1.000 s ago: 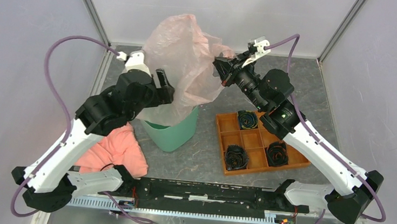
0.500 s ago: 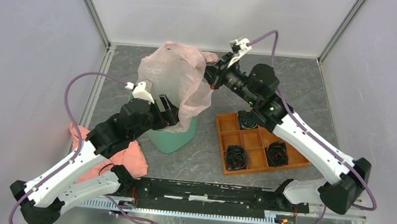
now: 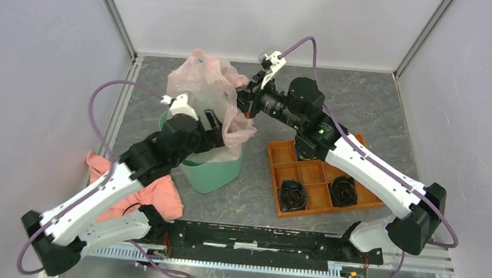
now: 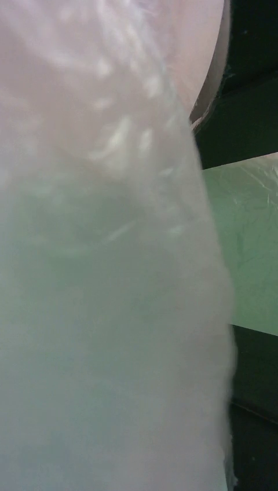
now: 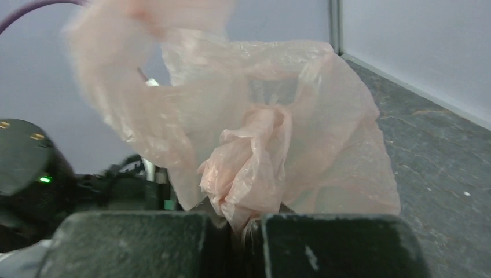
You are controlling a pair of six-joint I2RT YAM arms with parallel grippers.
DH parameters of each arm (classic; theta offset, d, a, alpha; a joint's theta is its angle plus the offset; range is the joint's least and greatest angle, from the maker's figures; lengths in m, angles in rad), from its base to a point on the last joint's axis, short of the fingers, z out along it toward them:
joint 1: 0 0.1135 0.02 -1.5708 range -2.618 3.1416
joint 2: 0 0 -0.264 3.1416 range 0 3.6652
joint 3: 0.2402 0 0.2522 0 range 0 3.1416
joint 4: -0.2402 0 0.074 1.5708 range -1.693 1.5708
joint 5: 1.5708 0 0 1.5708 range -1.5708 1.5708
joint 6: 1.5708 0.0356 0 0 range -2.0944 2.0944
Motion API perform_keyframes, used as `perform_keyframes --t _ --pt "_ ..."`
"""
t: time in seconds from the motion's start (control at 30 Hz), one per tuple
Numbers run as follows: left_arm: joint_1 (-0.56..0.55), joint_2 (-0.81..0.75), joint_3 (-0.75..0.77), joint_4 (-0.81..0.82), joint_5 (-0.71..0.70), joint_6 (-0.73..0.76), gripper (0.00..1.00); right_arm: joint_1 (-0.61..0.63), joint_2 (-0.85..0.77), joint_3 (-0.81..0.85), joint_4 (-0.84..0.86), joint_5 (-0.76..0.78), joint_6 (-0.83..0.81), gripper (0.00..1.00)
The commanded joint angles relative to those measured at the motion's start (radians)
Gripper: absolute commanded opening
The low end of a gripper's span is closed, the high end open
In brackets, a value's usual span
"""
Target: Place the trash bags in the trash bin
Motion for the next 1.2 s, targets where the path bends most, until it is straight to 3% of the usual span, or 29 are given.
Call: perform_keyframes --t 0.0,0.17,0.33,0.63,0.77,0.9,1.17 --pt "0.013 0.169 0.050 0.175 0.069 0.066 0.96 -0.003 -0.098 -0.036 0.017 0.108 -0.024 0.01" --pt "0.032 0.441 0.198 0.328 0.193 0.154 0.90 -0.004 -0.159 -0.092 -0.009 0.182 -0.051 0.01" --pt "0.032 0.470 0.246 0.374 0.223 0.224 0.90 -0.003 -0.177 -0.108 -0.026 0.222 -0.070 0.01" --pt "0.032 0.176 0.113 0.118 0.138 0.290 0.96 -0.003 -0.208 -0.154 0.008 0.254 -0.063 0.01" --pt "0.032 0.047 0.101 -0.003 0.245 0.234 1.00 -0.003 -0.191 -0.155 0.035 0.203 -0.044 0.01" --pt "0.032 -0.048 0.128 -0.091 0.339 0.183 1.00 -0.002 -0.177 -0.150 0.036 0.197 -0.047 0.01" --pt "0.032 -0.165 0.231 -0.352 0.321 0.109 1.00 -0.003 -0.171 -0.157 0.044 0.186 -0.050 0.01"
